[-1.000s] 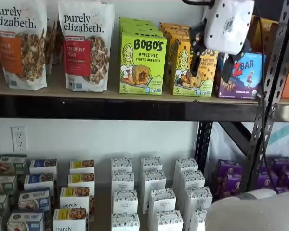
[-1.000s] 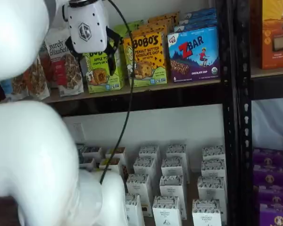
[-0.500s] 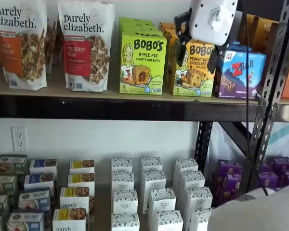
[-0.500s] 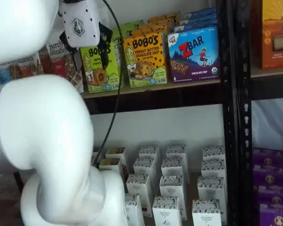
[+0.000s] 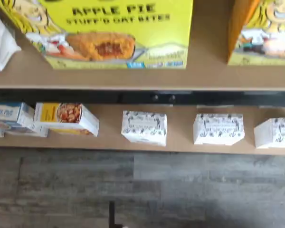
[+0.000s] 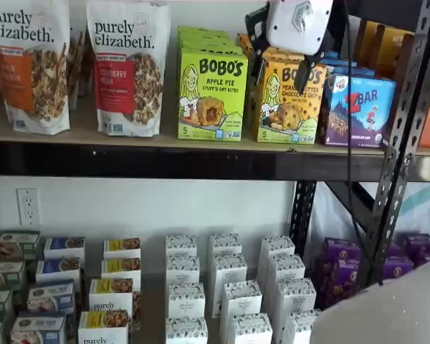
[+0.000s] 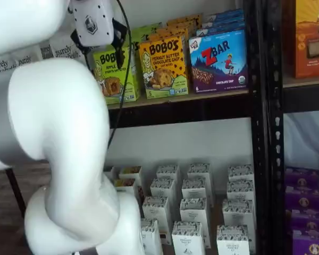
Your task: Pick the green box on the top shelf, the fourth from the left
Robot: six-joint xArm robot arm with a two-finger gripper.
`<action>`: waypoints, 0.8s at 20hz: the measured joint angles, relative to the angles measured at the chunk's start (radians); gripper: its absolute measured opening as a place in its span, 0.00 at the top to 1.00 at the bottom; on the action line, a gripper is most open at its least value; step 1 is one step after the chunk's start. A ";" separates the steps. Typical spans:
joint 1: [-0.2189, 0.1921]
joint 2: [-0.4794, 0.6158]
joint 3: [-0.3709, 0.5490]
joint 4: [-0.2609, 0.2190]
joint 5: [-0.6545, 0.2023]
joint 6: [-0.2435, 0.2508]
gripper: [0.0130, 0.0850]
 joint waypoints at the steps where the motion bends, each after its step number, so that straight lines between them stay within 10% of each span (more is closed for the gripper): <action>1: 0.000 0.014 -0.008 -0.006 -0.010 -0.001 0.00; 16: 0.008 0.257 -0.209 -0.043 -0.107 0.001 0.00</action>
